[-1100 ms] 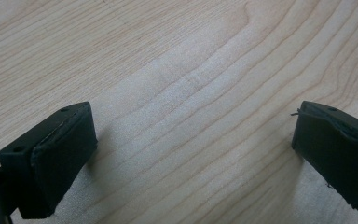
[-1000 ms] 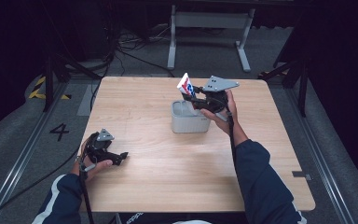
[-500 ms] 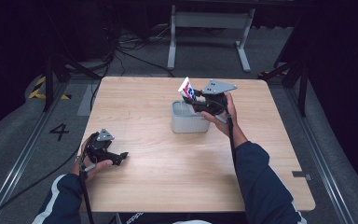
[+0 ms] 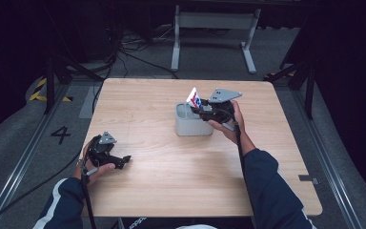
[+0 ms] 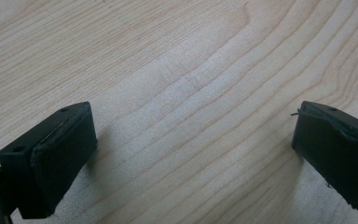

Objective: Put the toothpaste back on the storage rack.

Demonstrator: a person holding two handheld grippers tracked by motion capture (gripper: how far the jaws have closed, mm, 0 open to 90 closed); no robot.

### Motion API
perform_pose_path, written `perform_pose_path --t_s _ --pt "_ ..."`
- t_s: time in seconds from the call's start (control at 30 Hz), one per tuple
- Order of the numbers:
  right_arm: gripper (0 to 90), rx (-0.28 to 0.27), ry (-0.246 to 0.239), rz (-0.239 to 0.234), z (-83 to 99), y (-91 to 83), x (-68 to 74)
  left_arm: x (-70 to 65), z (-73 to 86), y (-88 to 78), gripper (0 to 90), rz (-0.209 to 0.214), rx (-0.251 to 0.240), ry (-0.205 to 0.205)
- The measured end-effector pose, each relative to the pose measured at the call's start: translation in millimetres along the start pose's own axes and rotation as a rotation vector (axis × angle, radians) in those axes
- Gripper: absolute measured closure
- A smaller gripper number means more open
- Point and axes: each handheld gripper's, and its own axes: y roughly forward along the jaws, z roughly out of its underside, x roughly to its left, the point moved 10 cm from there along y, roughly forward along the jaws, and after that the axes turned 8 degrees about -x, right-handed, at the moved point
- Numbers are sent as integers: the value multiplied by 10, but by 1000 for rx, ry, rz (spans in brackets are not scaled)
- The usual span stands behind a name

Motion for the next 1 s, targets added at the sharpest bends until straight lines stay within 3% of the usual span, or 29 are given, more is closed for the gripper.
perform_pose_path --t_s 0.43,0.6,0.73,0.77,0.83,1.0 --pt "573 71 -28 -2 178 -44 36 17 -8 1 2 -1 1 21" --pt "553 74 -17 3 189 -47 30 17 -8 1 2 -1 1 22" --pt "449 83 -5 21 198 -65 -2 17 -8 1 2 -1 1 22" --pt "542 76 -3 18 192 -73 -4 18 -9 3 2 -1 -1 22" --pt "529 35 26 7 139 -104 -7 20 -11 4 2 -2 -2 23" --pt "507 40 17 13 120 -119 0 19 -11 4 1 -3 -2 23"
